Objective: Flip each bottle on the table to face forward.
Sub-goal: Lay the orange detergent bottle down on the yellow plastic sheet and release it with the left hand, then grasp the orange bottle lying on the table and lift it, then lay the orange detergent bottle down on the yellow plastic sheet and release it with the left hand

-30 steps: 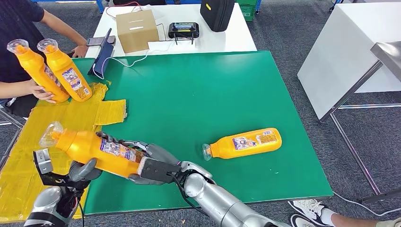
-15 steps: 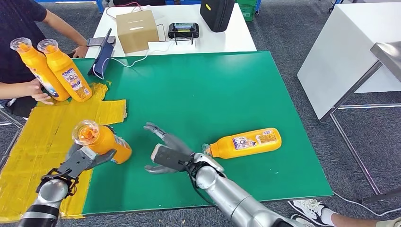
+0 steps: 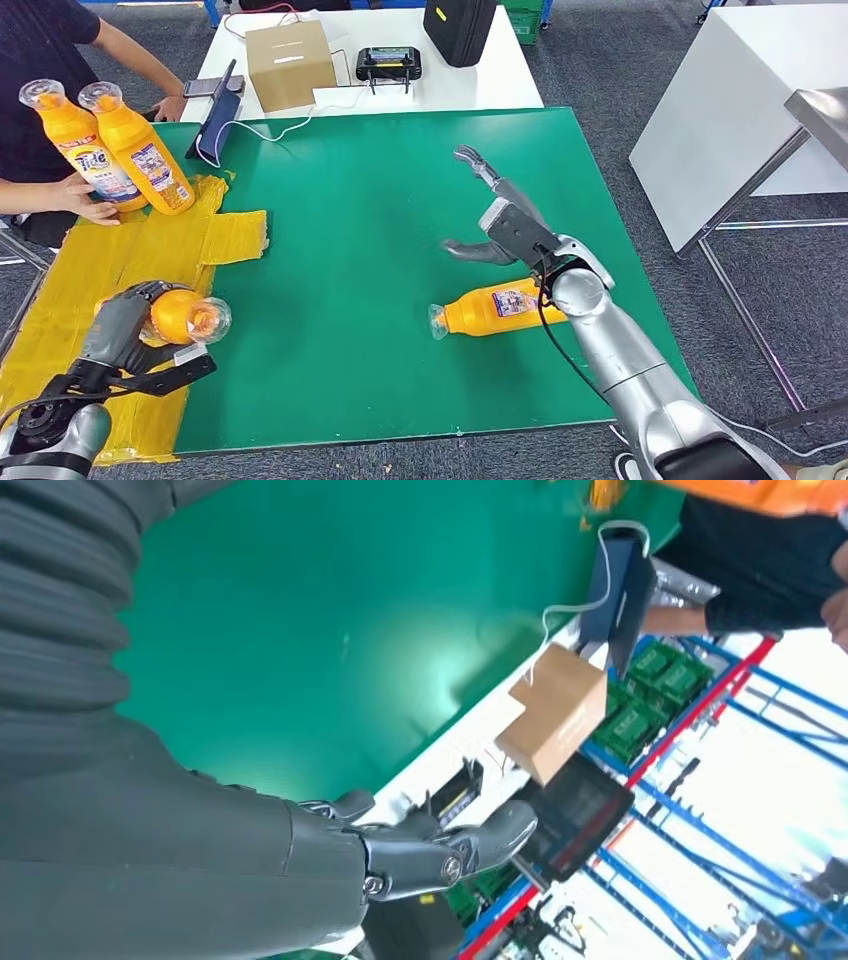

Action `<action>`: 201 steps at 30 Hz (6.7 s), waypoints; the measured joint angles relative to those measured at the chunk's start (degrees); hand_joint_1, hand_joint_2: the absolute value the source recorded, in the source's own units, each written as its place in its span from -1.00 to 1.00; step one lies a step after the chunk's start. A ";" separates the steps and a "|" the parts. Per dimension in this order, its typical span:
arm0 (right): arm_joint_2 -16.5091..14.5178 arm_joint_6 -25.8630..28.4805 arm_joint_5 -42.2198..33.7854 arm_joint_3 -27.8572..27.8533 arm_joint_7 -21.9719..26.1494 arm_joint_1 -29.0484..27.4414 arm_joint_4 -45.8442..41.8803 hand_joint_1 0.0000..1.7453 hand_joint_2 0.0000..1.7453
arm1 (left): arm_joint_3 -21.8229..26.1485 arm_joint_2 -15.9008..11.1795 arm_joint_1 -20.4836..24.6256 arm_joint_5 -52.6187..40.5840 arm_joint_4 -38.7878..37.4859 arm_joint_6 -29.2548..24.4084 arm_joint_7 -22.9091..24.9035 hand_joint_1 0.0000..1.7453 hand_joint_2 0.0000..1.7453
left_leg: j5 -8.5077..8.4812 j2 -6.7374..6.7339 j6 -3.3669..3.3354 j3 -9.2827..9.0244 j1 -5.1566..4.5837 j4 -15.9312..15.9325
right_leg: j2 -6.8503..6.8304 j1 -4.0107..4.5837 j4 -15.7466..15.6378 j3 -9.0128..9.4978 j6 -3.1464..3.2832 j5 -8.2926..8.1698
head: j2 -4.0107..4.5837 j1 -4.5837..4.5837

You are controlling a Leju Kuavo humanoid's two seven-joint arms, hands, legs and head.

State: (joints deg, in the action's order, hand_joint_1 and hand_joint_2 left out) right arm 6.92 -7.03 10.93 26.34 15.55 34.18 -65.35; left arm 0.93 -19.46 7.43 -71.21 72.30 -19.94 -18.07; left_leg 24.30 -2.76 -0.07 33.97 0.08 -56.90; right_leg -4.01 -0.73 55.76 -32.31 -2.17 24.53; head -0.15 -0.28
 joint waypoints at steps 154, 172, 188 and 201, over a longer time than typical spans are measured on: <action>-21.94 -2.69 -9.22 7.59 1.92 -5.41 17.72 1.00 1.00 | -7.10 20.33 8.69 75.28 1.57 42.61 -7.14 -1.00 1.00 | -0.55 0.01 0.02 0.61 0.02 0.01 | -0.12 0.09 0.15 -0.67 0.30 -0.52 | 0.00 0.06; -22.72 -4.47 -10.05 11.38 -0.28 -2.08 23.93 1.00 1.00 | -9.38 17.05 9.55 78.02 -1.35 48.01 -4.74 -1.00 1.00 | -0.55 0.00 0.03 0.61 0.02 0.01 | -0.12 0.09 0.16 -0.70 0.30 -0.51 | 0.00 0.05; -22.80 -5.66 -10.19 14.91 -0.51 -0.51 31.29 1.00 1.00 | -12.96 13.59 10.39 72.68 -3.14 48.50 -7.05 -1.00 1.00 | -0.55 0.00 0.03 0.61 0.02 0.02 | -0.12 0.10 0.16 -0.71 0.30 -0.51 | 0.00 0.05; -23.24 -6.24 -10.66 16.13 0.29 0.13 33.43 1.00 1.00 | -15.09 11.14 10.86 69.88 -3.34 49.78 -10.24 1.00 1.00 | -0.55 -0.01 0.03 0.60 0.02 0.02 | -0.12 0.11 0.16 -0.71 0.30 -0.51 | 0.00 0.06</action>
State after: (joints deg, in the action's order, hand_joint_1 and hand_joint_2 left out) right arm -16.32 -13.27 0.27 42.47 15.84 34.31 -31.92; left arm -14.16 -8.33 18.28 -1.33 68.96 29.84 -28.32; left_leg 23.75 -2.77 -0.04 34.57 0.10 -56.88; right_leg -4.13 -0.63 55.92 -33.03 -1.88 24.02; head -0.15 -0.22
